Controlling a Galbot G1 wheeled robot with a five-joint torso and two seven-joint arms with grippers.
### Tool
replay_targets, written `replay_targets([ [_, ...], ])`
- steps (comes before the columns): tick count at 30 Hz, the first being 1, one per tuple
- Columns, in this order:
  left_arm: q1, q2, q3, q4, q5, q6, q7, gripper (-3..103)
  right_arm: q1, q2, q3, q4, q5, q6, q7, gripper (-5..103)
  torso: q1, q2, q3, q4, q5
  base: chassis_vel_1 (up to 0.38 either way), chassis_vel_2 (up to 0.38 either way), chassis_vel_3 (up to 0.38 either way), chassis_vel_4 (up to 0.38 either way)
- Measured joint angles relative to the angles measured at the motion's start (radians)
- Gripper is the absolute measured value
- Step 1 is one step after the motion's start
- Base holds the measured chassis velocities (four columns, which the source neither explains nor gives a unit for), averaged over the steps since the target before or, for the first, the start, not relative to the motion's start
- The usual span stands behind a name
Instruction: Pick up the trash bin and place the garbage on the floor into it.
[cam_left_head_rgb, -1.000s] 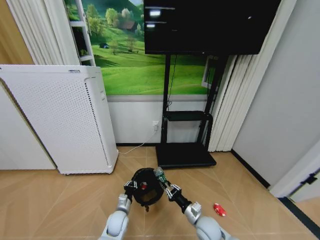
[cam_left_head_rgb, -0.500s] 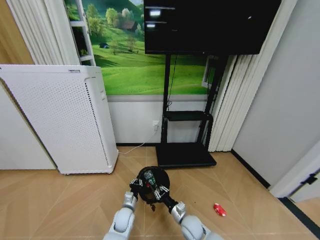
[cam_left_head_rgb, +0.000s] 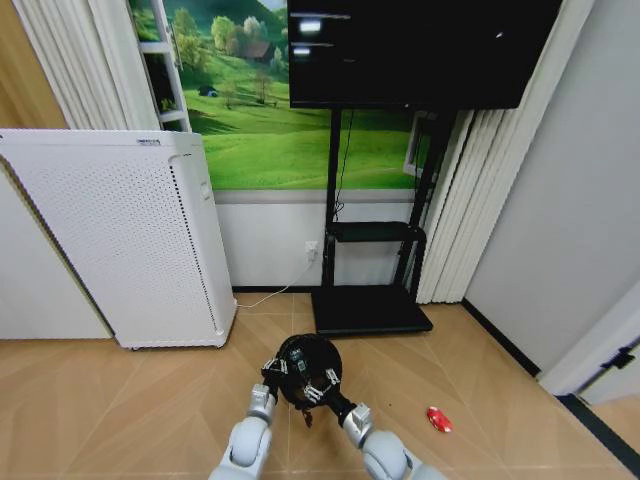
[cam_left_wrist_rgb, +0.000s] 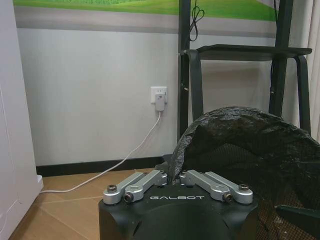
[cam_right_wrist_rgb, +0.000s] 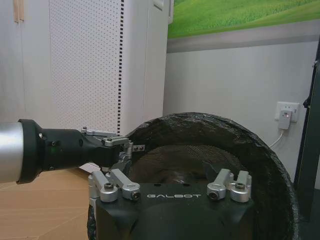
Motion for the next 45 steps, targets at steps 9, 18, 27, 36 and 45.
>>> replay_targets([
  [9,0.026,0.020,-0.046,-0.025,-0.005,-0.005,0.002,4,-0.021,-0.021,0.080,0.016,0.040,-0.024,0.057,100,0.000,0.000,0.000,-0.0001,0.0001,0.000,0.000,0.000,0.000],
  [18,0.106,0.084,-0.215,-0.108,-0.045,-0.008,0.002,4,-0.102,-0.062,0.264,0.048,0.122,-0.085,0.104,100,0.000,0.000,0.000,-0.0001,0.0000,0.000,0.000,0.000,0.000],
  [27,0.147,0.118,-0.319,-0.168,-0.080,0.000,-0.001,4,-0.156,-0.063,0.383,0.073,0.160,-0.176,0.173,100,0.000,0.000,0.000,0.0001,0.0001,0.000,0.000,0.000,0.000],
  [36,0.199,0.133,-0.397,-0.226,-0.112,-0.001,-0.001,4,-0.267,-0.057,0.539,0.115,0.182,-0.219,0.207,100,0.000,0.000,0.000,-0.0002,-0.0001,0.000,0.000,0.000,0.000],
  [45,0.195,0.129,-0.392,-0.234,-0.110,-0.002,-0.002,4,-0.265,-0.047,0.537,0.112,0.196,-0.229,0.207,100,0.000,0.000,0.000,0.0001,-0.0001,-0.011,-0.010,0.015,0.005],
])
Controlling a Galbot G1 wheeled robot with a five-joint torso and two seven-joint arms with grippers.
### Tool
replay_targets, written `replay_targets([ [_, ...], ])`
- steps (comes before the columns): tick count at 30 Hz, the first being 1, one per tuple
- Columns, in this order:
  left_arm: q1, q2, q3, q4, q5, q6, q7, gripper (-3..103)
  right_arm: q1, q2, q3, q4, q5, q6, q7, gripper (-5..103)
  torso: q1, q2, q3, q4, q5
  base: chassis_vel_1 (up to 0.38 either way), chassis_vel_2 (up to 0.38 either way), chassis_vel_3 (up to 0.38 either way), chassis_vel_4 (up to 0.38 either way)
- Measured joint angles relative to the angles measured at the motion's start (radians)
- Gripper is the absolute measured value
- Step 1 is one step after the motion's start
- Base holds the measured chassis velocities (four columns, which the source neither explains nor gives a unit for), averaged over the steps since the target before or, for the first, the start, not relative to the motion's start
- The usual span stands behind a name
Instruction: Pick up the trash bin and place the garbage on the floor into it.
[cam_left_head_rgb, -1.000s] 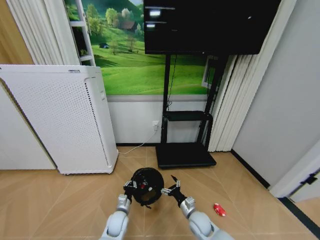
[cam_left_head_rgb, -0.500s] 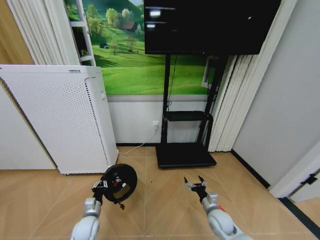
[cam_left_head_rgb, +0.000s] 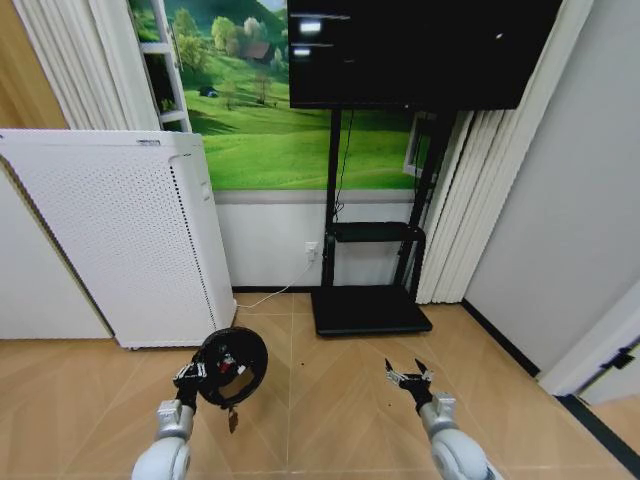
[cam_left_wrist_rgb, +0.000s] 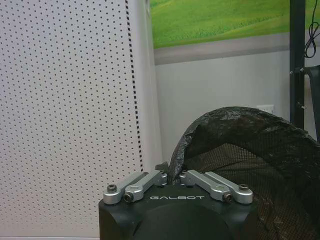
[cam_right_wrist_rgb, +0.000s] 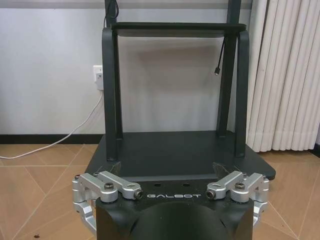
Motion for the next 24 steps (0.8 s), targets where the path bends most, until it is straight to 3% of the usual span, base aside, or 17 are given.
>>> replay_targets([
  [9,-0.008,0.005,-0.002,0.003,-0.003,0.002,-0.001,4,0.039,-0.009,-0.033,-0.025,0.012,-0.006,0.000,100,0.000,0.000,0.000,-0.0002,0.0002,-0.138,-0.143,0.142,0.137],
  [15,-0.012,0.001,-0.005,0.009,-0.004,0.003,-0.001,4,0.059,-0.013,-0.059,-0.042,0.019,-0.012,0.001,100,0.000,0.000,0.000,-0.0004,0.0012,-0.228,-0.233,0.228,0.257],
  [18,-0.012,-0.001,-0.008,0.013,-0.004,0.003,0.000,4,0.066,-0.013,-0.070,-0.050,0.019,-0.012,0.001,100,0.000,0.000,0.000,-0.0002,-0.0006,-0.300,-0.269,0.277,0.300],
  [24,-0.016,-0.006,-0.009,0.018,-0.004,0.003,0.000,4,0.080,-0.008,-0.099,-0.071,0.006,0.025,0.001,100,0.000,0.000,0.000,-0.0004,-0.0002,-0.319,-0.304,0.288,0.311],
])
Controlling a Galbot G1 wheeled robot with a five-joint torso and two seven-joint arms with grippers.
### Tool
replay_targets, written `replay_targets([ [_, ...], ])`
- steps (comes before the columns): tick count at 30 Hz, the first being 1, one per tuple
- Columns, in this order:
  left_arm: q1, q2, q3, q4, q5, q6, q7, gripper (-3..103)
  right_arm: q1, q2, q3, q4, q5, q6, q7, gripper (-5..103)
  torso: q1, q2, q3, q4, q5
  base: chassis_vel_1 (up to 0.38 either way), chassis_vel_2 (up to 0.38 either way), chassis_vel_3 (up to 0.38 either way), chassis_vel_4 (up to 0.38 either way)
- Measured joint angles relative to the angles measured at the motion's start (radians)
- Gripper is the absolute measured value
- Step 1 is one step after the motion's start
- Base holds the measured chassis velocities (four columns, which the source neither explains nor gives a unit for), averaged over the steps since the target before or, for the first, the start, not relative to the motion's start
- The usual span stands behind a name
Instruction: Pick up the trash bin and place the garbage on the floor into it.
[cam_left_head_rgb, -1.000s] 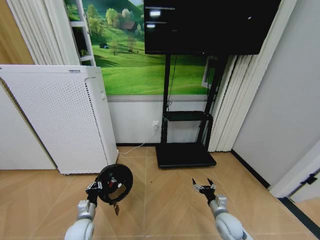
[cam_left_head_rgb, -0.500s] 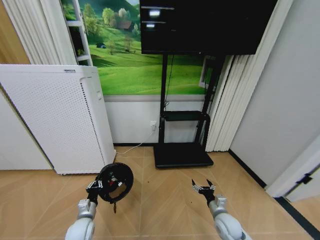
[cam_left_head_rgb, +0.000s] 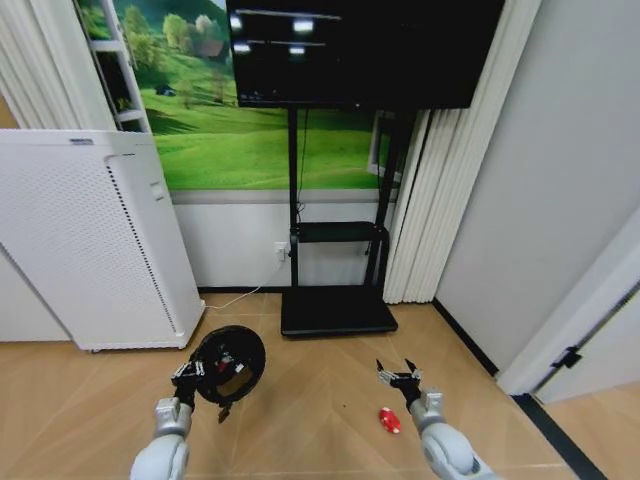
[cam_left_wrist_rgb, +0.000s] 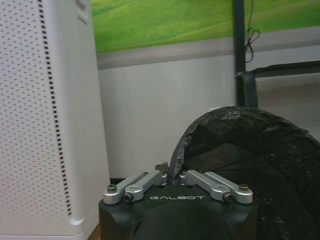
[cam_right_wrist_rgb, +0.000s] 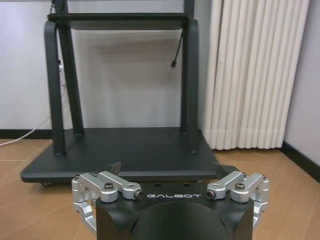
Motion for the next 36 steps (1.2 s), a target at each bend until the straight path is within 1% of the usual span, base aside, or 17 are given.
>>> replay_targets([
  [1,-0.001,-0.002,0.002,0.002,0.001,0.000,0.000,4,0.007,0.000,-0.009,-0.007,-0.004,0.000,0.002,100,0.000,0.000,0.000,-0.0002,0.0011,-0.196,-0.241,0.261,0.283],
  [3,-0.003,-0.004,0.004,0.002,0.003,0.000,0.000,4,0.020,-0.003,-0.017,-0.018,-0.009,-0.001,0.005,100,0.000,0.000,0.000,-0.0002,0.0007,-0.196,-0.201,0.222,0.203],
  [5,-0.005,-0.008,0.008,0.006,0.006,0.001,0.000,4,0.048,-0.010,-0.042,-0.041,-0.010,-0.029,0.018,100,0.000,0.000,0.000,0.0001,0.0003,-0.044,-0.120,0.090,0.035],
  [6,-0.005,-0.008,0.008,0.006,0.006,0.001,0.000,4,0.048,-0.010,-0.042,-0.041,-0.010,-0.029,0.018,100,0.000,0.000,0.000,0.0001,0.0003,-0.009,-0.079,0.090,0.050],
  [7,-0.006,-0.010,0.011,0.007,0.009,0.002,0.000,4,0.069,-0.014,-0.063,-0.059,-0.004,-0.052,0.028,100,0.000,0.000,0.000,0.0005,0.0005,0.056,-0.006,-0.017,0.050],
  [8,-0.006,-0.010,0.011,0.007,0.009,0.002,0.000,4,0.069,-0.014,-0.063,-0.059,-0.004,-0.052,0.028,100,0.000,0.000,0.000,0.0005,0.0005,0.056,-0.006,-0.017,0.050],
  [10,-0.006,-0.015,0.016,0.010,0.015,0.003,-0.001,4,0.112,-0.020,-0.103,-0.104,0.005,-0.094,0.045,100,0.000,0.000,0.000,0.0010,0.0002,0.076,0.087,-0.058,-0.039],
  [12,-0.006,-0.016,0.018,0.011,0.017,0.003,-0.002,4,0.120,-0.020,-0.114,-0.117,0.009,-0.105,0.049,100,0.000,0.000,0.000,0.0009,0.0002,0.082,0.093,-0.075,-0.058],
  [13,-0.006,-0.015,0.028,0.015,0.019,0.005,-0.003,4,0.128,-0.023,-0.131,-0.140,0.021,-0.129,0.064,100,0.000,0.000,0.000,0.0009,0.0004,0.056,0.072,-0.050,-0.058],
  [14,-0.006,-0.015,0.028,0.015,0.019,0.005,-0.003,4,0.128,-0.023,-0.131,-0.140,0.021,-0.129,0.064,100,0.000,0.000,0.000,0.0009,0.0004,0.056,0.072,-0.050,-0.058],
  [17,-0.008,-0.011,0.051,0.032,0.020,0.008,-0.002,4,0.131,-0.029,-0.158,-0.183,0.048,-0.167,0.090,100,0.000,0.000,0.000,0.0002,0.0004,0.019,0.010,-0.006,-0.014],
  [21,-0.008,-0.007,0.061,0.044,0.020,0.009,-0.001,4,0.133,-0.035,-0.183,-0.212,0.065,-0.190,0.102,100,0.000,0.000,0.000,-0.0001,0.0003,0.000,0.000,0.000,0.000],
  [22,-0.006,-0.005,0.063,0.053,0.021,0.009,0.000,4,0.143,-0.036,-0.208,-0.237,0.080,-0.204,0.114,100,0.000,0.000,0.000,-0.0003,0.0003,0.000,0.000,0.000,0.000],
  [24,-0.006,-0.005,0.063,0.058,0.021,0.009,0.001,4,0.151,-0.035,-0.221,-0.252,0.087,-0.210,0.118,100,0.000,0.000,0.000,-0.0002,0.0006,0.000,0.000,0.000,0.000],
  [27,-0.007,0.003,0.045,0.095,0.023,0.010,0.001,4,0.198,-0.019,-0.297,-0.340,0.100,-0.220,0.125,100,0.000,0.000,0.000,0.0006,0.0003,0.000,0.000,0.000,0.000],
  [30,-0.007,0.011,0.038,0.105,0.022,0.008,0.001,4,0.214,-0.014,-0.328,-0.371,0.099,-0.219,0.119,100,0.000,0.000,0.000,0.0005,0.0002,0.000,0.000,0.000,0.000],
  [36,-0.007,0.014,0.036,0.108,0.021,0.008,0.001,4,0.218,-0.013,-0.336,-0.378,0.099,-0.219,0.117,100,0.000,0.000,0.000,0.0005,0.0004,0.000,0.000,0.000,0.000],
])
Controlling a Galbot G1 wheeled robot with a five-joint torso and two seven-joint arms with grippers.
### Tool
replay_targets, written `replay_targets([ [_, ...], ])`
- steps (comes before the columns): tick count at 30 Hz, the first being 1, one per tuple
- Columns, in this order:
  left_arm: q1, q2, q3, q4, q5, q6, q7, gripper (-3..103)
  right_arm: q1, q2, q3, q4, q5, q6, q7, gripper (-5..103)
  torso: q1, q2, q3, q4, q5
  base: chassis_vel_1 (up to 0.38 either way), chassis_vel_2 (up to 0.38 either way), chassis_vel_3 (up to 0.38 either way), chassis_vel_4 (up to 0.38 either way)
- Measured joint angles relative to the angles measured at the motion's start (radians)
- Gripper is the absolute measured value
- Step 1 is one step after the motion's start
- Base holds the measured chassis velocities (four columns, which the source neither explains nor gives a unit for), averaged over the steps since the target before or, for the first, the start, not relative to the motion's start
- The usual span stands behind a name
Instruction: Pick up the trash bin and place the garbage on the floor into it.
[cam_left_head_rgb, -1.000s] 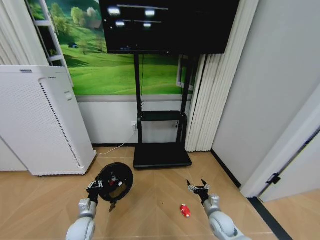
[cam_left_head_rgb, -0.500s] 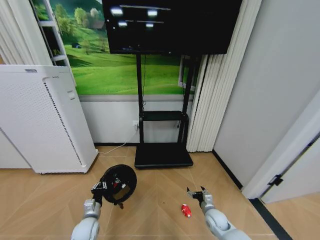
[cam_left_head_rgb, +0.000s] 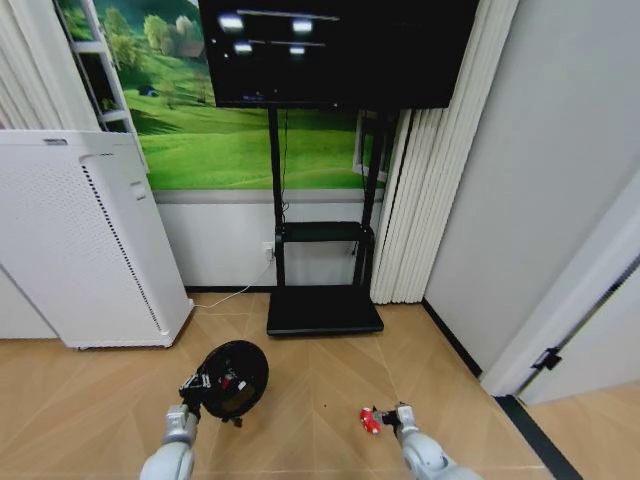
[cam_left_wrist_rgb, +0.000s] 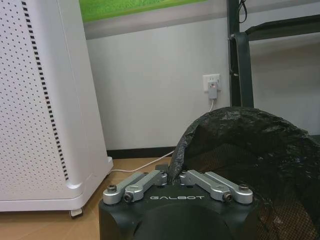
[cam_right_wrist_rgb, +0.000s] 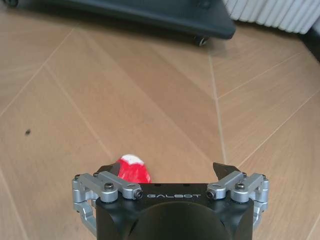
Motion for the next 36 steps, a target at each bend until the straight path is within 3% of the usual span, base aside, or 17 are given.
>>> replay_targets([
  [4,0.000,0.020,-0.012,0.007,-0.014,-0.002,0.001,4,0.033,0.018,-0.065,-0.075,-0.010,0.005,-0.017,100,0.000,0.000,0.000,-0.0001,0.0003,0.000,0.000,0.000,0.000],
  [6,-0.001,0.026,-0.013,0.007,-0.019,-0.002,0.001,4,0.046,0.027,-0.085,-0.104,-0.019,0.010,-0.024,100,0.000,0.000,0.000,-0.0004,-0.0014,0.000,0.000,0.000,0.000],
  [7,-0.006,0.038,-0.013,0.007,-0.027,-0.002,0.003,4,0.063,0.055,-0.126,-0.162,-0.031,0.014,-0.039,100,0.000,0.000,0.000,-0.0007,0.0010,0.000,0.000,0.000,0.000],
  [9,-0.008,0.044,-0.011,0.003,-0.031,-0.002,0.003,4,0.089,0.098,-0.153,-0.229,-0.046,0.017,-0.049,100,0.000,0.000,0.000,0.0000,-0.0011,0.000,0.000,0.000,0.000],
  [11,-0.007,0.044,-0.011,0.002,-0.032,-0.002,0.002,4,0.102,0.119,-0.168,-0.264,-0.055,0.018,-0.059,100,0.000,0.000,0.000,-0.0003,0.0004,0.000,0.000,0.000,0.000],
  [25,-0.004,0.028,-0.007,0.007,-0.022,-0.006,0.003,4,0.173,0.211,-0.171,-0.430,-0.102,0.059,-0.087,100,0.000,0.000,0.000,-0.0002,0.0000,0.000,0.000,0.000,0.000],
  [36,-0.011,0.019,-0.004,0.020,-0.017,-0.014,0.003,4,0.208,0.228,-0.167,-0.516,-0.141,0.065,-0.101,103,0.000,0.000,0.000,-0.0003,-0.0004,0.000,0.000,0.000,0.000],
])
